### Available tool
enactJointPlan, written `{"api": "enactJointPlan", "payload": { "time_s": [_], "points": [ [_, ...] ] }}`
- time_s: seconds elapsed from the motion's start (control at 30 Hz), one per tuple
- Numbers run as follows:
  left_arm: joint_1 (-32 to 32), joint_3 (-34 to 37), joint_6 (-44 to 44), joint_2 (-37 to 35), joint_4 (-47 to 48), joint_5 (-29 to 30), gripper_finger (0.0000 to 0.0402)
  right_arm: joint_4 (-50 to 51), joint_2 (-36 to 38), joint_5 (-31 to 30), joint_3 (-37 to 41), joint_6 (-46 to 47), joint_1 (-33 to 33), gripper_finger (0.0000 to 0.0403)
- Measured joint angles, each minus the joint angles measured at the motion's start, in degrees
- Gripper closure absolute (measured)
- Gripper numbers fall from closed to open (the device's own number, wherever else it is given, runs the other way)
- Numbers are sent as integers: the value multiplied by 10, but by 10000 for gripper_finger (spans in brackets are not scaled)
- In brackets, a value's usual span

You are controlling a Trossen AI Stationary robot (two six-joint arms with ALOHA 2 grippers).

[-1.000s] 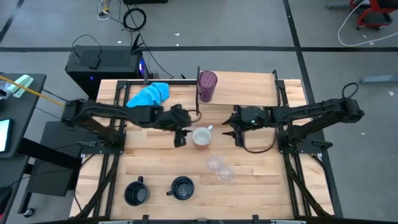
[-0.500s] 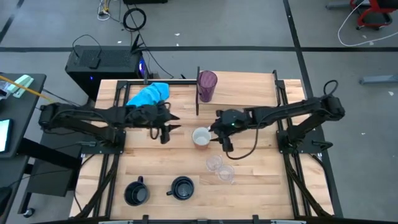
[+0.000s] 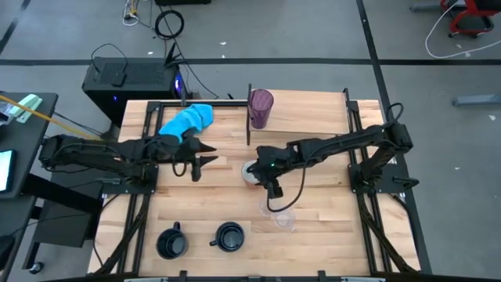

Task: Stack small to large cups/mugs on shelf
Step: Put the brown mug on the shelf

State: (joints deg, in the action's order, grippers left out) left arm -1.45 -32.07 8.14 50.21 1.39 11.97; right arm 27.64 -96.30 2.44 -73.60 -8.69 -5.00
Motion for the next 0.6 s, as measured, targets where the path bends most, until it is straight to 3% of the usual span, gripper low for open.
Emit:
{"api": "enactJointPlan", "payload": {
  "time_s": [0.6],
  "points": [
    [0, -27, -2, -4, -13, 3, 272, -2, -52, -7, 1, 10, -4, 198]
  ]
}}
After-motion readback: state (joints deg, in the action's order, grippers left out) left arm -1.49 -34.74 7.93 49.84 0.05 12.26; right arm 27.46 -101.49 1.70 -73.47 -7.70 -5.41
